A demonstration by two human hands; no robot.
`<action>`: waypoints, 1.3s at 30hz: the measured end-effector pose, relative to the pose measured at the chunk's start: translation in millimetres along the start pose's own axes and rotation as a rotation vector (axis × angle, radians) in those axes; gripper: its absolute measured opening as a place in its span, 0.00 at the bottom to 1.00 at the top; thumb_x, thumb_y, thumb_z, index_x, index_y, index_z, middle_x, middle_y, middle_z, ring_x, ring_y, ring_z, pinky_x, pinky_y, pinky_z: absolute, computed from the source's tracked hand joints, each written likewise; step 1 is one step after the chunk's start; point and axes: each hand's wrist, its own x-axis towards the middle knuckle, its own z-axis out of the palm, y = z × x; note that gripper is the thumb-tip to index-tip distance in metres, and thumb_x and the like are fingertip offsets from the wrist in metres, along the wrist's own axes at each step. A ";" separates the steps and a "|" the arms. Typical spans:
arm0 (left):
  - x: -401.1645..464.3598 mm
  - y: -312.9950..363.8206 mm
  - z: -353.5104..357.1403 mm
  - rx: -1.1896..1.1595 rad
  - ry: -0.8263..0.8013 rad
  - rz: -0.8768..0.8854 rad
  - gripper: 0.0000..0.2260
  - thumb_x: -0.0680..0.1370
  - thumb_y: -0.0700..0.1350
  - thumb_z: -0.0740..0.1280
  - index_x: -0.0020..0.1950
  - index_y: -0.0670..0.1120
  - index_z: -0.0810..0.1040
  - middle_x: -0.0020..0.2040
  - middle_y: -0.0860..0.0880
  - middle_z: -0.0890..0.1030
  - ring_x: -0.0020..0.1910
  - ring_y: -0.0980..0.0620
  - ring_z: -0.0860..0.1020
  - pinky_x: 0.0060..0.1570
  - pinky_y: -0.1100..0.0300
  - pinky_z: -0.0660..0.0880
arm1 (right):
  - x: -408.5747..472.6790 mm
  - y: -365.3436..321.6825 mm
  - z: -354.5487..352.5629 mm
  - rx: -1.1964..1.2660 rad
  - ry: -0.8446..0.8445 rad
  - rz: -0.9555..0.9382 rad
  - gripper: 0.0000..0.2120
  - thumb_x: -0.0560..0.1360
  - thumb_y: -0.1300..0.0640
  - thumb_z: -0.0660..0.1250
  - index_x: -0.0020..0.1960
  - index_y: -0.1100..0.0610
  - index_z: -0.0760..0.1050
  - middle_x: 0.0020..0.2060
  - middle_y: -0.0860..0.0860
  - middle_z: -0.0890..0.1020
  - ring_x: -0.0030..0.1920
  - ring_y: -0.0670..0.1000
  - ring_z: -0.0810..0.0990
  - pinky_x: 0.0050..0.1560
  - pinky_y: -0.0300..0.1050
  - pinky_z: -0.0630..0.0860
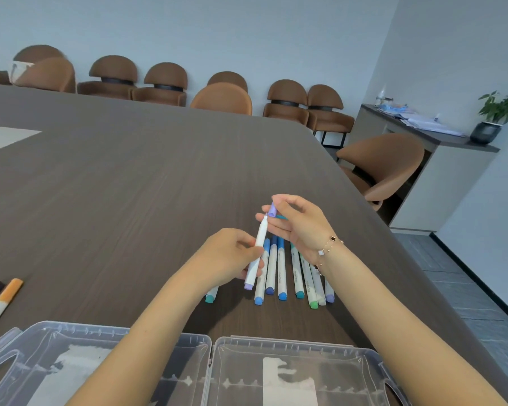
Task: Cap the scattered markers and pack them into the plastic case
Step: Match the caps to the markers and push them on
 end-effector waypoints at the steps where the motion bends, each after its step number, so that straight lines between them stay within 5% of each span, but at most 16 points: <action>1: 0.4 0.2 -0.5 0.008 -0.008 -0.004 0.05 0.79 0.45 0.64 0.52 0.45 0.77 0.50 0.44 0.83 0.47 0.48 0.83 0.53 0.53 0.79 | 0.8 1.6 0.5 0.011 0.027 -0.003 0.11 0.78 0.60 0.63 0.59 0.62 0.74 0.50 0.57 0.83 0.47 0.54 0.85 0.48 0.43 0.81; 17: 4.1 -5.2 3.7 0.051 -0.009 -0.016 0.08 0.79 0.46 0.64 0.54 0.44 0.77 0.50 0.44 0.83 0.47 0.47 0.83 0.53 0.52 0.79 | 2.5 8.9 2.8 -0.331 0.049 -0.091 0.07 0.76 0.59 0.66 0.54 0.58 0.76 0.43 0.52 0.84 0.38 0.49 0.85 0.38 0.37 0.81; 24: 2.8 -6.5 -0.9 -0.026 0.022 -0.009 0.06 0.80 0.44 0.63 0.43 0.48 0.76 0.45 0.44 0.83 0.44 0.48 0.83 0.50 0.56 0.80 | -3.5 5.3 9.8 -0.436 -0.125 -0.050 0.14 0.75 0.55 0.69 0.58 0.57 0.72 0.42 0.54 0.84 0.40 0.50 0.85 0.40 0.41 0.82; 28: 2.3 -5.8 -5.4 -0.115 0.031 -0.026 0.06 0.78 0.43 0.65 0.51 0.42 0.79 0.47 0.43 0.84 0.44 0.46 0.84 0.50 0.54 0.80 | -10.4 1.8 11.2 -0.450 -0.301 0.006 0.22 0.72 0.58 0.72 0.62 0.51 0.66 0.42 0.56 0.85 0.41 0.53 0.85 0.41 0.39 0.80; 35: 1.8 -9.8 -1.8 -0.093 0.085 -0.032 0.06 0.77 0.42 0.67 0.49 0.41 0.80 0.46 0.43 0.84 0.42 0.46 0.84 0.49 0.53 0.81 | -8.4 10.7 14.2 -0.539 -0.189 -0.092 0.21 0.72 0.57 0.72 0.62 0.54 0.68 0.36 0.49 0.84 0.37 0.46 0.84 0.50 0.40 0.80; 39: 5.0 -9.8 -14.4 0.174 0.201 -0.012 0.15 0.80 0.49 0.62 0.46 0.40 0.82 0.37 0.43 0.81 0.31 0.52 0.78 0.37 0.62 0.75 | -5.6 18.7 17.6 -0.599 -0.119 -0.049 0.21 0.71 0.55 0.73 0.60 0.54 0.68 0.35 0.50 0.82 0.33 0.46 0.82 0.39 0.38 0.81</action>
